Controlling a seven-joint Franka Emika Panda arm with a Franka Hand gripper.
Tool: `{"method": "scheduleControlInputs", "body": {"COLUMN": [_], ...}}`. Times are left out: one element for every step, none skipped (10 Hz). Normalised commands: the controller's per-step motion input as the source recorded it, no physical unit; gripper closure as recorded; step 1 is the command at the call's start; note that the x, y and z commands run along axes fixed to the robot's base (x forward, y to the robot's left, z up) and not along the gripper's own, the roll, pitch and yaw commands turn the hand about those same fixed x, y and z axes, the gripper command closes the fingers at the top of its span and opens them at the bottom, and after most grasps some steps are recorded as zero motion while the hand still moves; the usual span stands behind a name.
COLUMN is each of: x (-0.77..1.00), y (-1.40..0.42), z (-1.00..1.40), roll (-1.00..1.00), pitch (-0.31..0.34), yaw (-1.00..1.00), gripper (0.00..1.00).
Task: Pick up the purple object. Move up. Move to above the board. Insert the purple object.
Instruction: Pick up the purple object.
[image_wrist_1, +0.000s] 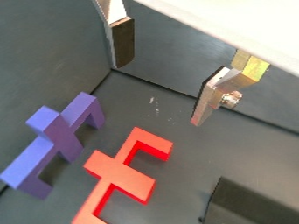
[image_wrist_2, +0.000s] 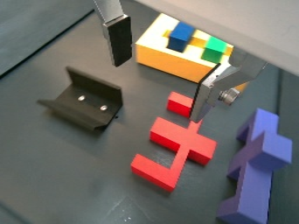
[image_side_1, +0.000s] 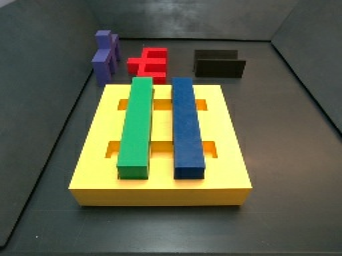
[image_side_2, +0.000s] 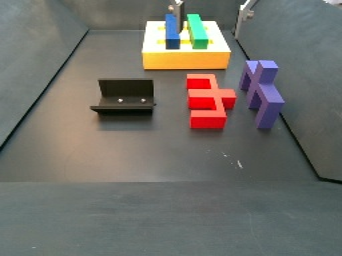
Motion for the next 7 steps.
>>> {"method": "scheduleControlInputs", "body": {"x": [-0.19, -0.11, -0.06, -0.04, -0.03, -0.03, -0.05], "y": [0.00, 0.00, 0.00, 0.00, 0.00, 0.00, -0.09], "z": [-0.26, -0.27, -0.21, -0.19, -0.15, -0.14, -0.12], "roll": [-0.14, -0.07, -0.03, -0.02, -0.01, -0.01, -0.02], "pitch": [-0.144, -0.100, -0.069, -0.057, -0.047, -0.044, -0.020], "yaw": [-0.87, -0.95, -1.00, -1.00, -1.00, -1.00, -0.91], "gripper": [0.00, 0.00, 0.00, 0.00, 0.00, 0.00, 0.00]}}
